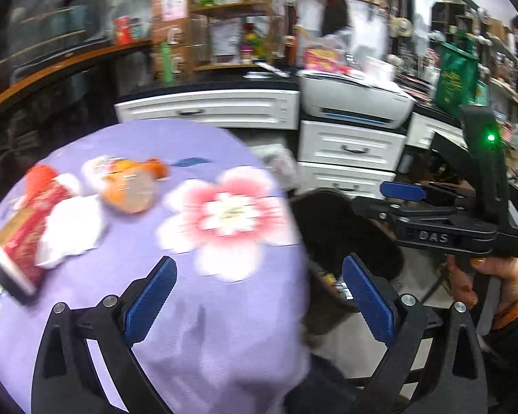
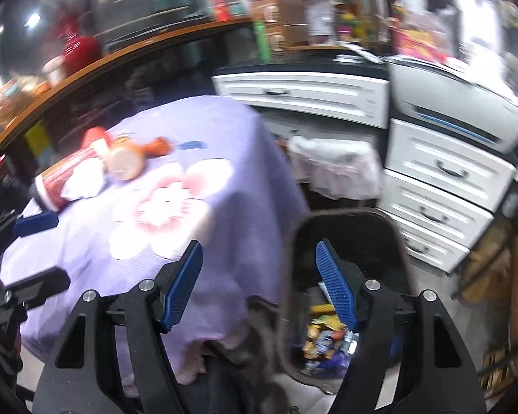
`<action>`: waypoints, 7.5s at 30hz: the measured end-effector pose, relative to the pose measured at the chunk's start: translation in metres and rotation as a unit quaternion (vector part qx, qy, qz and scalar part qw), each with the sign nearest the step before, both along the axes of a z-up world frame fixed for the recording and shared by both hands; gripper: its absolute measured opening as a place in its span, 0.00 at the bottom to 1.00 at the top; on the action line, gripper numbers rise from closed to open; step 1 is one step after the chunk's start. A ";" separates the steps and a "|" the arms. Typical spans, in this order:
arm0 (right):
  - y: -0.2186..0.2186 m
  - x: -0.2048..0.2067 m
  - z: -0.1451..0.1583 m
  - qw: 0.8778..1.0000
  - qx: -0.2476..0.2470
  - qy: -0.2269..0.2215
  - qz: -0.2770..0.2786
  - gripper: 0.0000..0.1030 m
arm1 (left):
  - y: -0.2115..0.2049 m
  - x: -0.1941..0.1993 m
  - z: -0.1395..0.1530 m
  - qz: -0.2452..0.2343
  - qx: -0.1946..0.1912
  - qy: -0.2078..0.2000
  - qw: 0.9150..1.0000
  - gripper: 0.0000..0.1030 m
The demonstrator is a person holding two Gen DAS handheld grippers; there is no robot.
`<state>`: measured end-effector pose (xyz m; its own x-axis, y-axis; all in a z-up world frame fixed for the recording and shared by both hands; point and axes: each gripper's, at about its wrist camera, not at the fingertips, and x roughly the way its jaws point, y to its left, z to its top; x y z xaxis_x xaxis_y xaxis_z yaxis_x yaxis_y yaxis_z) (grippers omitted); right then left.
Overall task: Collect trash
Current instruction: 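Return both tools to the table over the remaining trash, then grasp the white lychee drink bottle with the right gripper and lift it, then grasp the white tissue with the left gripper while the right holds the bottle, then carry the tissue and bottle over the brown bin and release both, then return both tools to the table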
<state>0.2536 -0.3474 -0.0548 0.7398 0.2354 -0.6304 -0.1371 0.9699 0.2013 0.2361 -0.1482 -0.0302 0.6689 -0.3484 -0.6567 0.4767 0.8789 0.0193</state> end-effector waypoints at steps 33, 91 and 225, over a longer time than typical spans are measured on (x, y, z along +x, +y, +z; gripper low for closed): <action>0.234 0.180 0.052 0.975 -0.123 0.031 0.182 0.61 | 0.188 0.006 0.026 0.149 -0.007 -0.005 0.989 0.93; 0.083 0.096 0.049 0.994 -0.031 -0.004 0.101 0.60 | 0.112 0.136 -0.033 0.203 0.020 0.088 0.975 0.09; 0.122 0.081 0.008 0.984 -0.070 0.018 0.166 0.68 | 0.098 0.036 0.020 0.093 0.043 -0.007 0.995 0.95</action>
